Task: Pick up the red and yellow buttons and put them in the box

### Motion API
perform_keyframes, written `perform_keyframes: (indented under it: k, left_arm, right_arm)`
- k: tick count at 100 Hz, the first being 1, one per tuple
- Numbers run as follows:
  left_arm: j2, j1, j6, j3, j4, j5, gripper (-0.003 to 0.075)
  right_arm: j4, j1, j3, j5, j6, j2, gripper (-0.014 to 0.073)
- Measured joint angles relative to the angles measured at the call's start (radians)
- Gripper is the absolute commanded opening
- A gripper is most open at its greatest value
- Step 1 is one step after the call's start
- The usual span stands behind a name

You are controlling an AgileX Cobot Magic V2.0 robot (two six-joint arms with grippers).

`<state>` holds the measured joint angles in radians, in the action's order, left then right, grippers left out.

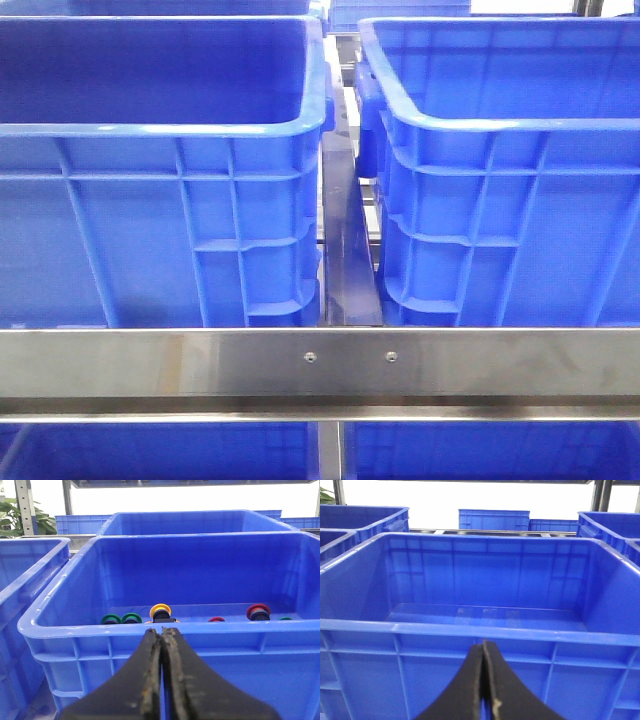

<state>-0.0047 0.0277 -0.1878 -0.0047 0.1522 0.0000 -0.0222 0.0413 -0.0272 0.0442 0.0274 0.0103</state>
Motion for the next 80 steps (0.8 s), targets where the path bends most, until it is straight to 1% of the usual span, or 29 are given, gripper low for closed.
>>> perform_keyframes:
  k: [45,54,61,72,80]
  left_arm:
    - [0.000,0.000,0.000,-0.002,0.000,0.000,-0.0019]
    - [0.000,0.000,0.000,-0.028,-0.005,0.067,-0.0019]
    - [0.000,0.000,0.000,-0.087,-0.011,0.141,-0.0019]
    - [0.025,0.000,0.000,-0.224,-0.031,0.251,-0.0019]
    - [0.088,0.000,0.000,-0.337,-0.037,0.332,-0.0019]
  right_arm:
    - [0.000,0.000,0.000,0.000,0.000,0.000,-0.0068]
    - [0.000,0.000,0.000,0.000,0.000,0.000,-0.0068]
    - [0.000,0.000,0.000,0.000,0.000,0.000,-0.0068]
    - [0.000,0.000,0.000,0.000,0.000,0.000,-0.0068]
    - [0.000,0.000,0.000,0.000,0.000,0.000,-0.0068]
